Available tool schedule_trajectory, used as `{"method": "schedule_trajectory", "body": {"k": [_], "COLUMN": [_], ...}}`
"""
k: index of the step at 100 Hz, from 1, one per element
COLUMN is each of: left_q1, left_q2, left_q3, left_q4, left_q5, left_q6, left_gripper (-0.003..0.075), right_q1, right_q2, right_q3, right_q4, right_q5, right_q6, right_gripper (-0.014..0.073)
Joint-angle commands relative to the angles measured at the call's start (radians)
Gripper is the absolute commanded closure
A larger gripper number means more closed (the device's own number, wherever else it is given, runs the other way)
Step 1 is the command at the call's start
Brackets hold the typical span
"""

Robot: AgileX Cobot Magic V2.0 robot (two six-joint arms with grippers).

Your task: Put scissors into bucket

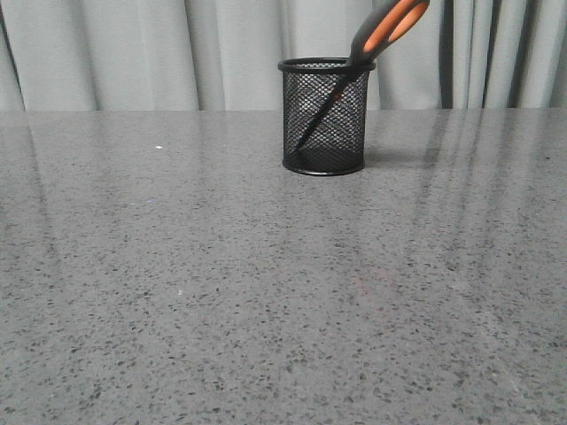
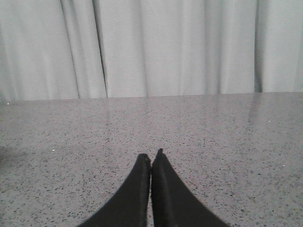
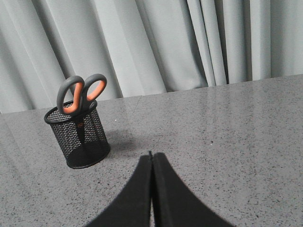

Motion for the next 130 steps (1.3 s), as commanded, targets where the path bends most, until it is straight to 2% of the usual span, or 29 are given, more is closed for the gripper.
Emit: {"method": "schedule_trajectory", "body": {"k": [1, 43, 57, 74, 81, 98, 117, 130], "left_q1": [-0.008, -0.008, -0.008, -0.008, -0.008, -0.008, -0.008, -0.008], "left_q2": [-0.026, -0.026, -0.026, -0.026, -0.026, -0.026, -0.024, -0.024], "left_q3": [0.028, 0.028, 0.028, 0.028, 0.028, 0.028, 0.028, 0.028], "left_q4": [-0.009, -0.009, -0.009, -0.009, -0.009, -0.009, -0.009, -0.009], "left_q5": [-0.077, -0.077, -0.077, -0.077, -0.077, -0.077, -0.077, -0.077], "left_q6": [-0.012, -0.012, -0.012, -0.012, -0.012, -0.012, -0.012, -0.012], "left_gripper": [0.0741, 0.0741, 0.0741, 0.0741, 0.0741, 0.0741, 0.0741, 0.0741], "right_q1": [-0.004, -0.004, -0.004, -0.004, -0.004, -0.004, -0.006, -0.006], "right_q2": [0.009, 0.009, 0.009, 0.009, -0.002, -0.138, -0.158, -0.158], "right_q3": [-0.025, -0.025, 0.003, 0.092, 0.142, 0.286, 0.294, 0.294], "right_q4": [0.012, -0.001, -0.150, -0.497, -0.574, -0.610, -0.618, -0.618], "right_q5": [-0.066, -0.066, -0.084, -0.131, -0.173, -0.261, -0.136, -0.139], "right_q6": [-0.004, -0.004, 0.031, 0.296, 0.361, 0.364, 0.368, 0.368], "right_gripper": [0.0659, 0.0659, 0.0659, 0.0659, 0.0659, 0.0659, 0.0659, 0.0659]}}
